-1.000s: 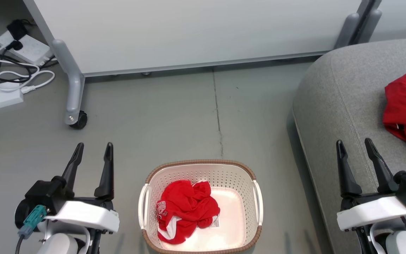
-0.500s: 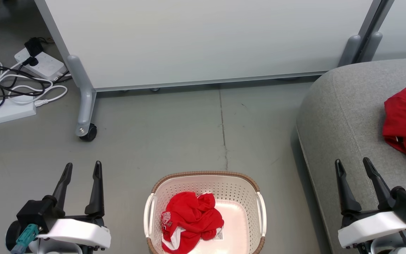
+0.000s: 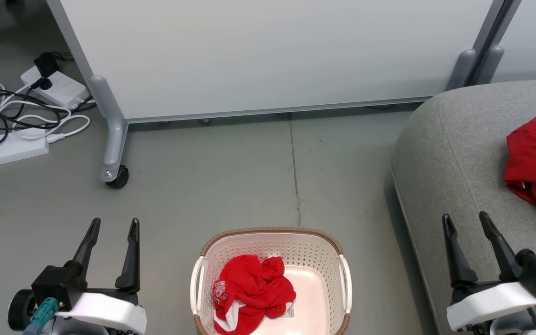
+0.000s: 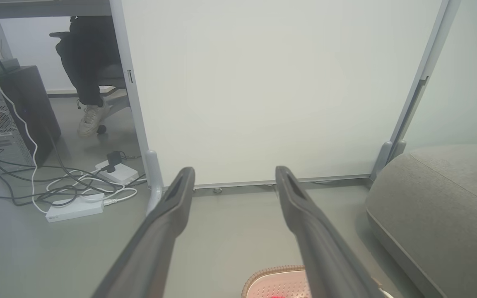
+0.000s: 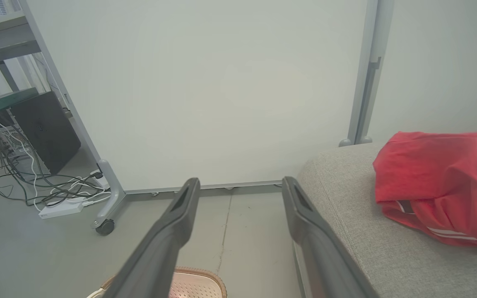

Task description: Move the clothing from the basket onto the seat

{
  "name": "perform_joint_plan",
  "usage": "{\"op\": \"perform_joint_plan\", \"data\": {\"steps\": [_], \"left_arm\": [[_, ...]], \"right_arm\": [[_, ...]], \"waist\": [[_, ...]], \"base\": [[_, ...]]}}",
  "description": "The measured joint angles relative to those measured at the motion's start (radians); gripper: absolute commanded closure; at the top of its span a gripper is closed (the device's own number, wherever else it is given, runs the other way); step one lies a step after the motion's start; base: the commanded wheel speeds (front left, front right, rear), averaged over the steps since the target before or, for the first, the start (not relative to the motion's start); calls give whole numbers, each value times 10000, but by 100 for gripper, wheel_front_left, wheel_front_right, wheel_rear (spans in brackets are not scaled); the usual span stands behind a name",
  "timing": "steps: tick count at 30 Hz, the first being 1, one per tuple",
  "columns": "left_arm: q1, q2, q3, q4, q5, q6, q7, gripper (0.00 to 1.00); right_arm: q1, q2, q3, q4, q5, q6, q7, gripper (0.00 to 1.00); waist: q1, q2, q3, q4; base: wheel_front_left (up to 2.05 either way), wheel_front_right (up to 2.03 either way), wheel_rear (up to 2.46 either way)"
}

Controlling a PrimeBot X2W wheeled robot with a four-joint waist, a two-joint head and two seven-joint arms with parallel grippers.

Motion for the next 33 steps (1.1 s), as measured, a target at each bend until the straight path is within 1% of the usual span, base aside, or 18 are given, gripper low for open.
{"op": "perform_joint_plan", "data": {"steps": [7, 24, 29, 33], "left_arm": [[-8, -35, -88, 169, 50, -104, 0, 0], [-59, -15, -359, 464, 81, -119, 48, 0], [-548, -40, -825, 627, 343, -328, 276, 0], [-1269, -295, -1338, 1016, 506, -648, 456, 0]], "right_arm": [[0, 0, -10, 2, 13, -2, -2, 0], [37, 0, -75, -109, 73, -2, 84, 0], [14, 0, -104, -299, 17, -2, 171, 0], [-145, 0, -73, -560, -52, -2, 253, 0]], "waist": [[0, 0, -12, 10], [0, 0, -110, 48], [0, 0, 67, 34], [0, 0, 390, -23]], "base": [[0, 0, 0], [0, 0, 0], [0, 0, 0], [0, 0, 0]]}}
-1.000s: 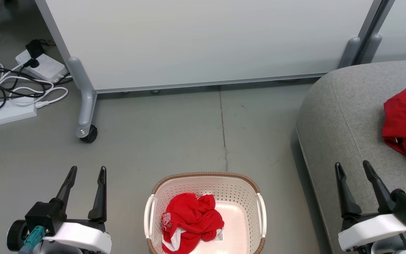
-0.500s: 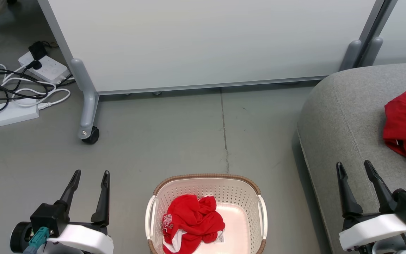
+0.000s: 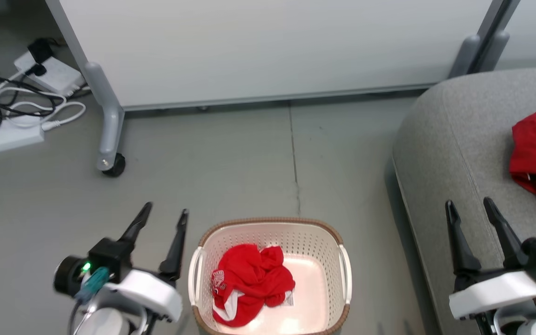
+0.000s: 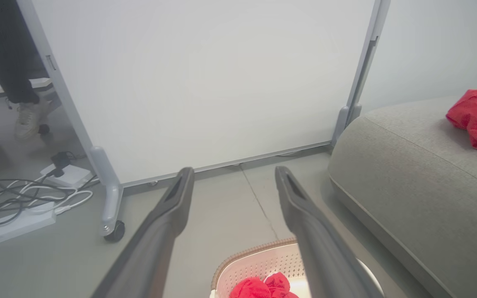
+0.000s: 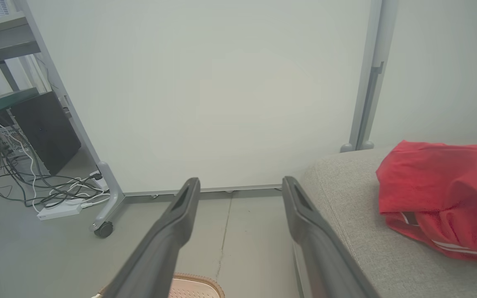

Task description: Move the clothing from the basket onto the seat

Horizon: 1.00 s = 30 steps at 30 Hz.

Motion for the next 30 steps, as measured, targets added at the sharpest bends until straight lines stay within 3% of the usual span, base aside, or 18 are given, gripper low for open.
{"op": "perform_joint_plan", "data": {"steps": [6, 13, 21, 30], "left_arm": [[-1138, -485, -525, 984, 136, -435, 35, 0], [-3242, -1275, -911, 3436, 167, -894, -33, 0], [-5172, -1586, -1181, 6174, 330, -1057, -157, 0], [-6654, -1478, -1323, 8322, 476, -1129, 2, 0]], "right_arm": [[-495, 0, 102, -410, -84, 0, 58, 0], [-1390, -8, 309, -890, -33, 0, -100, 0], [-2362, -12, 562, -1003, 192, 0, -629, 0], [-2987, -13, 1030, -1312, 443, 0, -1101, 0]], "waist": [[0, 0, 710, -201], [0, 0, 2438, -671], [0, 0, 4477, -1322], [1, 0, 6425, -2079]], "base": [[0, 0, 0], [0, 0, 0], [0, 0, 0], [0, 0, 0]]}}
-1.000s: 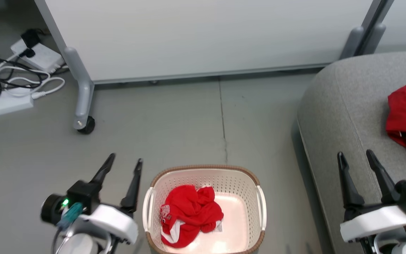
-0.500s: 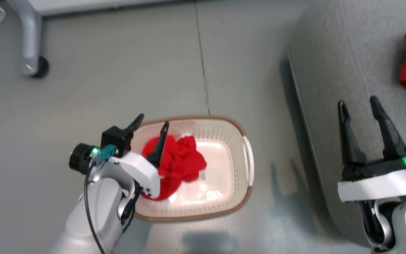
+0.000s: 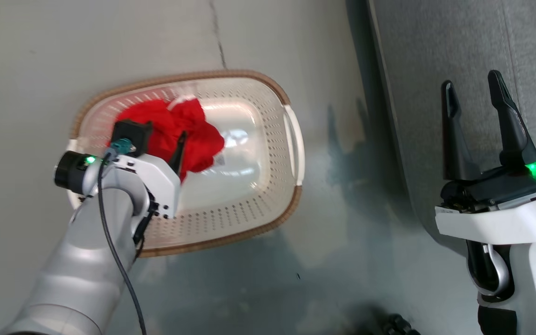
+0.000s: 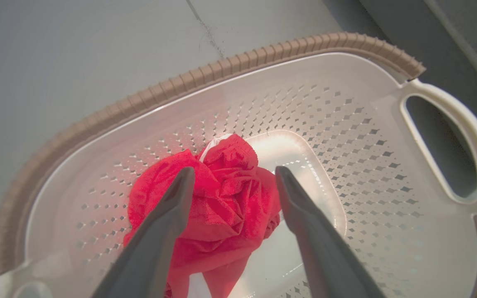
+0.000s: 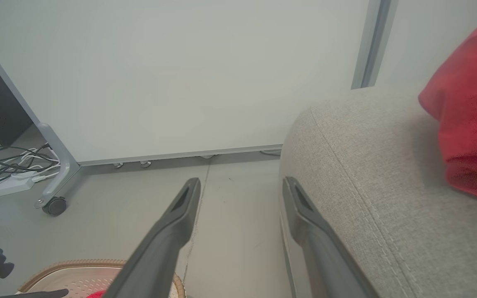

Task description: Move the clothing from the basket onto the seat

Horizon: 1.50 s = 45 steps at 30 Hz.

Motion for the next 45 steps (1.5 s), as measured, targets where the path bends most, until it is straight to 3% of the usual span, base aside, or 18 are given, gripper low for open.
{"op": "perform_joint_plan", "data": {"steps": [11, 21, 23, 24, 25, 33, 39, 45], "left_arm": [[-1183, 880, 13, 1498, -17, 86, 543, 0], [-1433, 1444, 84, 1732, -196, 449, 1373, 0], [-1513, 1448, 105, 1739, -245, 456, 1540, 53], [-1533, 1461, 121, 1739, -305, 462, 1607, 92], [-1537, 1492, 119, 1743, -307, 476, 1616, 100], [-1544, 1597, 29, 1756, -351, 500, 963, 100], [-1236, 903, -46, 1308, -466, 251, -197, 100], [-530, 665, 65, 117, -583, 163, -443, 100]], "right_arm": [[-407, -6, 876, -178, 681, 0, -401, 0], [-445, -6, 1003, -504, 1064, 0, -454, 0], [-394, -6, 972, -558, 1066, 0, -454, 0], [-356, -6, 966, -583, 1068, 0, -454, 0], [-334, -6, 961, -594, 1076, 0, -454, 0], [-330, -2, 895, -744, 1141, 0, -476, 0], [-335, 0, 855, -575, 644, 0, -477, 0], [-320, 6, 771, -443, 153, 2, -477, 0]], "waist": [[0, 0, 2071, -1368], [0, 0, 2872, -2205], [0, 0, 2915, -2220], [-1, 0, 2918, -2219], [-1, 0, 2919, -2222], [0, 0, 2833, -2213], [0, 0, 2133, -1831], [0, 0, 1239, -1334]], "base": [[0, 0, 0], [0, 0, 0], [0, 0, 0], [0, 0, 0], [0, 0, 0], [0, 0, 0], [0, 0, 0], [0, 0, 0]]}}
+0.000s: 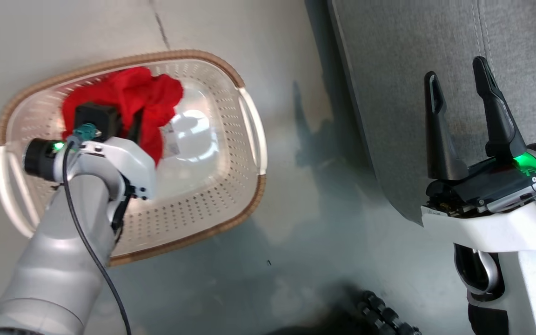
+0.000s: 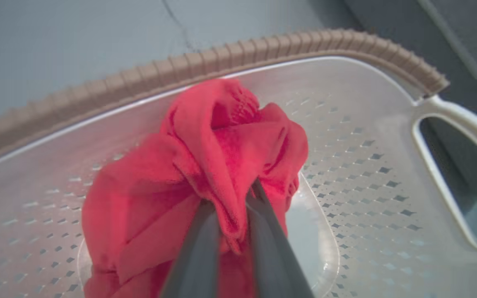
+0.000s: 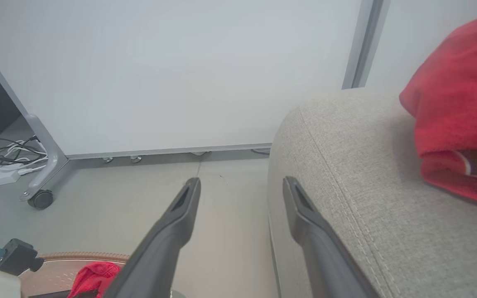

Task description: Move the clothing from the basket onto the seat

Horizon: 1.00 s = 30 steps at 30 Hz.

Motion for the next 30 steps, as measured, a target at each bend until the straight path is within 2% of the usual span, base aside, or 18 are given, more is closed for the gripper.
{"op": "perform_joint_plan", "data": {"steps": [12, 19, 30], "left_arm": [[2316, -111, 577, -4349, 146, 130, -13, 100], [3252, -48, 746, -6015, 234, 192, -13, 100], [4419, 201, 704, -7875, 132, 366, 119, 100]], "right_arm": [[519, 6, -570, 529, -585, 0, 617, 0], [943, 8, -901, 696, -719, 0, 989, 0], [1875, 6, -1191, 1043, -765, -2, 1390, 0]], "waist": [[0, 0, -1944, 1174], [0, 1, -3121, 1743], [0, 0, -5040, 2293]], "base": [[0, 0, 0], [0, 0, 0], [0, 0, 0]]}}
